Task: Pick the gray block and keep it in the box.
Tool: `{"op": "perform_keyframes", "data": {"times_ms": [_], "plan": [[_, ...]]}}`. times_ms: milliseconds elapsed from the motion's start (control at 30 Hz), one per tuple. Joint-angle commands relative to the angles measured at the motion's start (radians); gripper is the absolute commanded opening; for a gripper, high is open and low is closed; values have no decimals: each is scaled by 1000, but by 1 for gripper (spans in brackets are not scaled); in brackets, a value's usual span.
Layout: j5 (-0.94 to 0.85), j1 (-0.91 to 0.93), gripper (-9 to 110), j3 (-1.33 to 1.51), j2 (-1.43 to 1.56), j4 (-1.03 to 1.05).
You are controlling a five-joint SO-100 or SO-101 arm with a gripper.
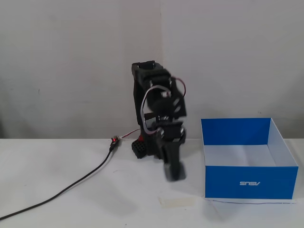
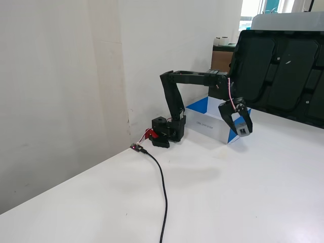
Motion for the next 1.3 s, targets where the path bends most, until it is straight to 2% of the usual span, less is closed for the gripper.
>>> {"op": "perform_keyframes", "data": {"times_ms": [0,433,733,900,1033,1100,1267], "plan": [[0,-110,0,-72,183,12],[3,-531,0,121,407,-109],[9,-752,0,298,414,-270],[2,-827,1,304,354,-304],[0,-881,6,287,308,-307],[0,-910,15,275,282,-295],[-2,-937,21,230,218,-267]]}}
